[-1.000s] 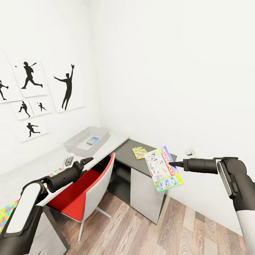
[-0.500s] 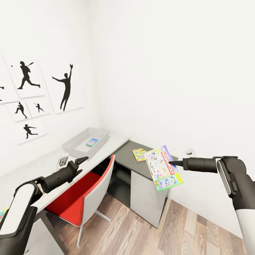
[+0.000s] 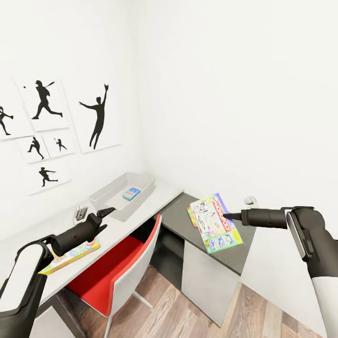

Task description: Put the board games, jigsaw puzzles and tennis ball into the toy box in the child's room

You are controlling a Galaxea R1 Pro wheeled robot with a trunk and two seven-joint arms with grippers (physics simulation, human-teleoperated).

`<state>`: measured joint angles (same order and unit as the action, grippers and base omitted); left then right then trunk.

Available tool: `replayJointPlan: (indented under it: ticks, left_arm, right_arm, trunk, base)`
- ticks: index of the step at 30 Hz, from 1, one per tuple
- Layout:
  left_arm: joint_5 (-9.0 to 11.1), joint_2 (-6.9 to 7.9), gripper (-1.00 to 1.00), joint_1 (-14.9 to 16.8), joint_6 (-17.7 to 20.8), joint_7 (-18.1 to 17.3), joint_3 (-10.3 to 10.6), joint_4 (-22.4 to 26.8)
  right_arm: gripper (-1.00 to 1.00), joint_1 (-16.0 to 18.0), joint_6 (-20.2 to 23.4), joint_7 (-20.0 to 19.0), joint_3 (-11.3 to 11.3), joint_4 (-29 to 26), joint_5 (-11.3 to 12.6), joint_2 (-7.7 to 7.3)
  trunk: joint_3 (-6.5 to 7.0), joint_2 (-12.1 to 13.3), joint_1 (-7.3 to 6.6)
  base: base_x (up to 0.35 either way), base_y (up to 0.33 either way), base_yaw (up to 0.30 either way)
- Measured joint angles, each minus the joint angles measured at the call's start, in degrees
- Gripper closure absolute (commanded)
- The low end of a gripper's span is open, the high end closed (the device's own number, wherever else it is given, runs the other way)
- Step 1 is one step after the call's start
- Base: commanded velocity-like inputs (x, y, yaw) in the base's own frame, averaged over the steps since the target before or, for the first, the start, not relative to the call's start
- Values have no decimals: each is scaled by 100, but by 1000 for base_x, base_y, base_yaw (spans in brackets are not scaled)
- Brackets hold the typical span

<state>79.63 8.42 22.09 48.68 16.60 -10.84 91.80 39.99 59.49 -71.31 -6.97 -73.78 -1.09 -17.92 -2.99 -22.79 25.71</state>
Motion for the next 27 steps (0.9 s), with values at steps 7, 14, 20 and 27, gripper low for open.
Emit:
replayJointPlan:
  ticks: [7,14,20,27]
  left_arm:
    - [1,3,-100,-1,-1,-3,-5,1]
    - [1,3,-100,0,-2,-2,-3,-2]
    - [-1,-2,-100,4,-2,-2,1,-6]
    - [-6,-5,-100,6,-2,4,6,-7]
  right_arm:
    - [100,2,-2,6,17,0,-8,1]
    - [100,3,-5,7,21,0,-14,0]
    - [100,3,-2,3,30,4,-17,0]
    - [100,4,-2,6,20,8,-17,0]
  trunk:
    - [0,0,0]
    - [0,1,1]
    - [19,0,3]
    - [38,1,3]
  base:
    - [336,-81,281]
    - [275,-60,289]
    - [77,-15,253]
    - [10,-2,271]
